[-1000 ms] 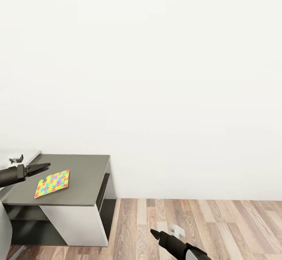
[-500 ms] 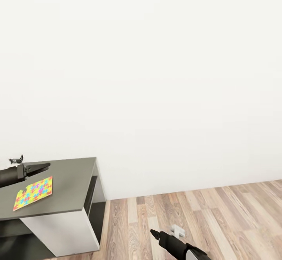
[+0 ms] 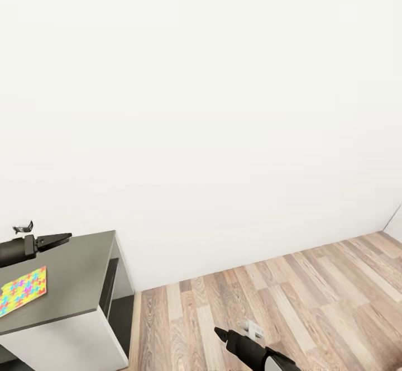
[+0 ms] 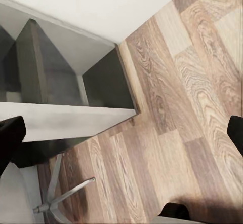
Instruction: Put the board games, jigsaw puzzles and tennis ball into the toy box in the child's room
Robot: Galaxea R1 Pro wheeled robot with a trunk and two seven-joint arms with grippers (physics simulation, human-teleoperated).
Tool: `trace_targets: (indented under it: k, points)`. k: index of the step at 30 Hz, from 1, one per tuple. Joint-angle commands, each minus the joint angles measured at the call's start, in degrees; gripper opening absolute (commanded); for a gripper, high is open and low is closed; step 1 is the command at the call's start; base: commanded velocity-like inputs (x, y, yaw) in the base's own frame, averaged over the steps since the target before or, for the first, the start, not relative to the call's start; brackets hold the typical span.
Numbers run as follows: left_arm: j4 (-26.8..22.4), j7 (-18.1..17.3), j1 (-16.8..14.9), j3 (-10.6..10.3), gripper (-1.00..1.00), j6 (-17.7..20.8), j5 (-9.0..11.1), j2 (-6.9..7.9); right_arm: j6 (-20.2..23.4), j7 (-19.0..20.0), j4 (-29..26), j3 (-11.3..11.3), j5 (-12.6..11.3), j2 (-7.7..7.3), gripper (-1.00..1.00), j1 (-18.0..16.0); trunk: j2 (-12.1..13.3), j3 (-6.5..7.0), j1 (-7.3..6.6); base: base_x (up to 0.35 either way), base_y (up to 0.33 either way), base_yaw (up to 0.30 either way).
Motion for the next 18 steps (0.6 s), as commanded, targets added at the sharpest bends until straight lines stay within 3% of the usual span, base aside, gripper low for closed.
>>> trace_targets:
  k: [1, 9, 18]
  points:
    - [-0.04, -0.38, -0.04, 0.07, 1.00, 0.59, -0.34, 0.01, 0.27, 0.01, -0.01, 0.29, -0.61, -0.03, 1.00, -0.05, -0.13, -0.11, 0.03, -0.061, 0.041, -0.281]
    - [-0.04, -0.38, 0.05, 0.04, 1.00, 0.56, -0.26, 0.01, 0.06, -0.11, -0.02, 0.31, -0.63, -0.03, 1.00, -0.05, -0.13, 0.14, 0.03, -0.096, 0.024, -0.272]
    - [-0.04, -0.38, 0.05, 0.03, 1.00, 0.56, -0.25, 0.01, -0.04, -0.46, -0.02, 0.25, -0.62, 0.04, 1.00, 0.10, -0.13, 0.86, 0.03, -0.022, 0.006, -0.152]
